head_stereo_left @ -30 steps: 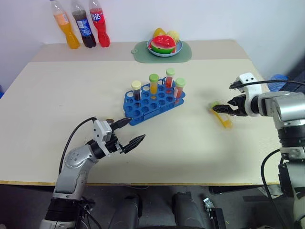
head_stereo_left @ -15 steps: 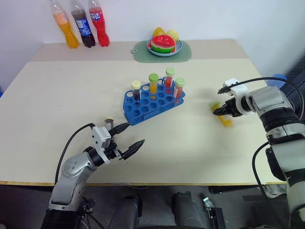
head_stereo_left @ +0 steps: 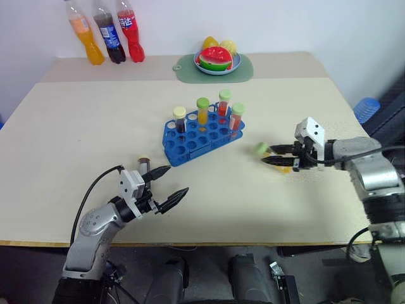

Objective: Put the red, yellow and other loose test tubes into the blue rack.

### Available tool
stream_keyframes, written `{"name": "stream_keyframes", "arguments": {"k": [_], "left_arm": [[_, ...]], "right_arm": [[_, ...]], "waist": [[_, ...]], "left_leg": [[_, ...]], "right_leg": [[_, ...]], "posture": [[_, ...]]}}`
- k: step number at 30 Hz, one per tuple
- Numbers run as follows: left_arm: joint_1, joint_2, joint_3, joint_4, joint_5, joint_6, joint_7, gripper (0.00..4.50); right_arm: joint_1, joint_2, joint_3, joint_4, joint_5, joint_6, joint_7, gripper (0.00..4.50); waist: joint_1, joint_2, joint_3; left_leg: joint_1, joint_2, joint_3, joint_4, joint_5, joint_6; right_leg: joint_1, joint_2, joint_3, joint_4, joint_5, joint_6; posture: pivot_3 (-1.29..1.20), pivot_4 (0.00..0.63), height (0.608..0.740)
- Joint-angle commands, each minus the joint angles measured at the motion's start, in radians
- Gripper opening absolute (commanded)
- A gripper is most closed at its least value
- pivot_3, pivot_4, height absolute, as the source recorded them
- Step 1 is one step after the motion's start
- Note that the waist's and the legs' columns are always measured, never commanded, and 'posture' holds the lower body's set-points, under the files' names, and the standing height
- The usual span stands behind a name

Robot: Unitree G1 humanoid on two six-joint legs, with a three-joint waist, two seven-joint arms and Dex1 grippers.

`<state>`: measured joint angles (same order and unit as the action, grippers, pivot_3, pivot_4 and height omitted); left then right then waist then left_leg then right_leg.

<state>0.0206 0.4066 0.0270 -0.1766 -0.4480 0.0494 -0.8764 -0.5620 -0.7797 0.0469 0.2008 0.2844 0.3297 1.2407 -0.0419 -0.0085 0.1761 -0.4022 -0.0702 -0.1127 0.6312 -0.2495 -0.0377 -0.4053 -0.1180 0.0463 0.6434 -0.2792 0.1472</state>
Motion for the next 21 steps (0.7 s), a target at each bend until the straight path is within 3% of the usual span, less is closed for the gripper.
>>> {"name": "stream_keyframes", "arguments": {"k": [1, 4, 10, 17, 21], "left_arm": [[-0.024, 0.013, 0.025, 0.004, -0.019, -0.021, -0.021, 4.5], [-0.044, 0.014, 0.032, 0.02, -0.031, -0.011, -0.028, 4.5], [-0.042, 0.019, 0.042, 0.011, -0.052, 0.01, -0.03, 4.5], [-0.026, 0.023, 0.056, -0.018, -0.064, 0.034, -0.007, 4.5], [-0.01, 0.021, 0.056, -0.05, -0.067, 0.047, 0.009, 4.5]], "right_arm": [[0.001, 0.093, -0.1, -0.225, 0.165, 0.063, -0.082, 0.81], [-0.003, 0.28, -0.109, -0.24, 0.19, -0.007, -0.223, 0.81], [-0.069, 0.59, -0.099, -0.043, 0.104, -0.297, -0.42, 0.81], [-0.152, 0.693, -0.101, 0.342, -0.031, -0.651, -0.532, 0.81], [-0.196, 0.719, -0.108, 0.487, -0.042, -0.746, -0.55, 0.81]], "waist": [[-0.001, 0.0, 0.0], [0.002, -0.002, -0.001], [0.003, -0.001, -0.001], [-0.002, -0.001, -0.001], [-0.003, -0.001, -0.001]], "left_leg": [[0.0, 0.0, 0.0, 0.0, 0.0, 0.0], [0.0, 0.0, -0.002, 0.001, 0.0, 0.0], [0.0, -0.001, -0.002, 0.0, 0.001, -0.001], [0.0, -0.001, -0.002, -0.001, 0.002, -0.003], [0.001, -0.001, -0.002, -0.002, 0.002, -0.003]], "right_leg": [[0.0, 0.0, 0.0, 0.001, 0.0, 0.0], [0.0, 0.0, 0.0, 0.001, 0.0, 0.0], [-0.001, -0.001, 0.0, 0.002, 0.0, 0.0], [-0.002, 0.0, 0.0, 0.004, 0.0, 0.0], [-0.003, 0.0, 0.0, 0.004, 0.0, 0.0]], "posture": [[0.0, 0.15, 0.74], [0.0, 0.15, 0.74], [0.0, 0.15, 0.74], [0.0, 0.15, 0.74], [0.0, 0.15, 0.74]]}}
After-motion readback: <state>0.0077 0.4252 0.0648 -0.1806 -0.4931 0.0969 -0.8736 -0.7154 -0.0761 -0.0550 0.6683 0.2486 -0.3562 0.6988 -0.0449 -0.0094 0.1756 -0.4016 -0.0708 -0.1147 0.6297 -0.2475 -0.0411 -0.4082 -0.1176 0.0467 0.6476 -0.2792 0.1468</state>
